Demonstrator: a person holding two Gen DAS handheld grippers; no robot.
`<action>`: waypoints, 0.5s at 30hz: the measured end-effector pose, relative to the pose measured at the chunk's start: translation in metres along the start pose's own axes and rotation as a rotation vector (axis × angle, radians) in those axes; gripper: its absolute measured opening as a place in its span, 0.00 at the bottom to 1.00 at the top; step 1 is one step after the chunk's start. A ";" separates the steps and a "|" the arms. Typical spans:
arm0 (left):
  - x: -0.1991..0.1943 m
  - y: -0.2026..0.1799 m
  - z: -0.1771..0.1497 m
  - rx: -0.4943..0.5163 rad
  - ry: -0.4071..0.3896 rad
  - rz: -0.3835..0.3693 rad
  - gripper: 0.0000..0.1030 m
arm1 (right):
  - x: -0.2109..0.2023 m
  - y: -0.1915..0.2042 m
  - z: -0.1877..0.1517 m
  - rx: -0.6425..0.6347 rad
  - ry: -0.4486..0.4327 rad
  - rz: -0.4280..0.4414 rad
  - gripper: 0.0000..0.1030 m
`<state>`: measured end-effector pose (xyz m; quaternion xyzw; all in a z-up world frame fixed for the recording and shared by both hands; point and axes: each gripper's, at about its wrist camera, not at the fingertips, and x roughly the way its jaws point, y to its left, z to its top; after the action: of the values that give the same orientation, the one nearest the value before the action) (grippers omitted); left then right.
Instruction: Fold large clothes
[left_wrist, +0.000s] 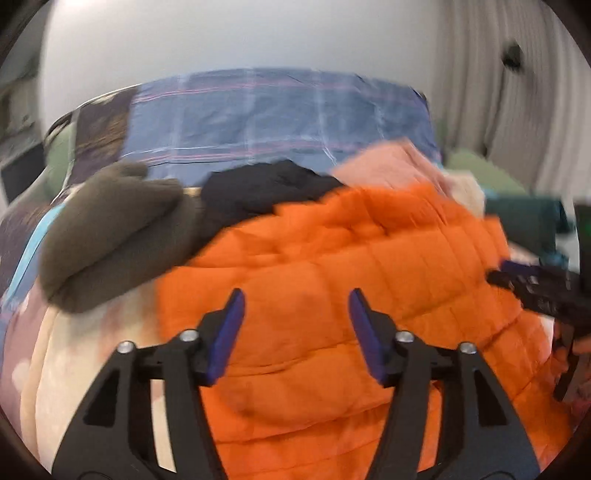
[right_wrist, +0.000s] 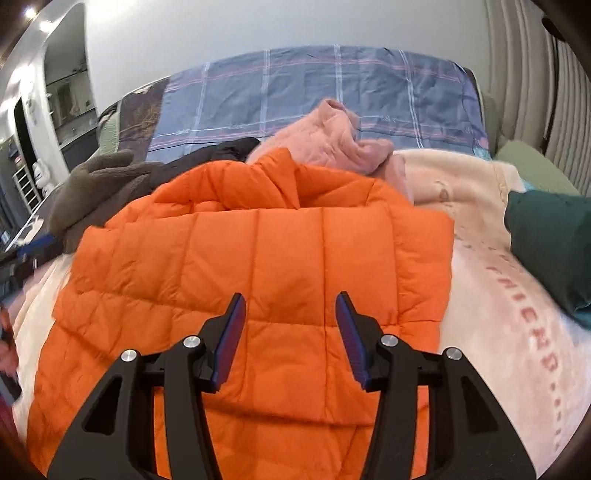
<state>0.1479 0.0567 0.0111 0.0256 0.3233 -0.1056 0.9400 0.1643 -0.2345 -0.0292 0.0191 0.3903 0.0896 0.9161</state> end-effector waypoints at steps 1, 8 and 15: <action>0.014 -0.009 -0.004 0.033 0.035 0.013 0.62 | 0.020 -0.002 -0.007 0.010 0.052 -0.015 0.52; 0.077 -0.024 -0.037 0.125 0.121 0.092 0.69 | 0.050 0.007 -0.031 -0.060 0.026 -0.096 0.58; 0.076 -0.014 -0.036 0.085 0.150 0.035 0.69 | 0.044 0.001 -0.034 -0.026 0.012 -0.051 0.59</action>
<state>0.1816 0.0331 -0.0632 0.0790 0.3876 -0.1006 0.9129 0.1701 -0.2268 -0.0839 -0.0034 0.3948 0.0712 0.9160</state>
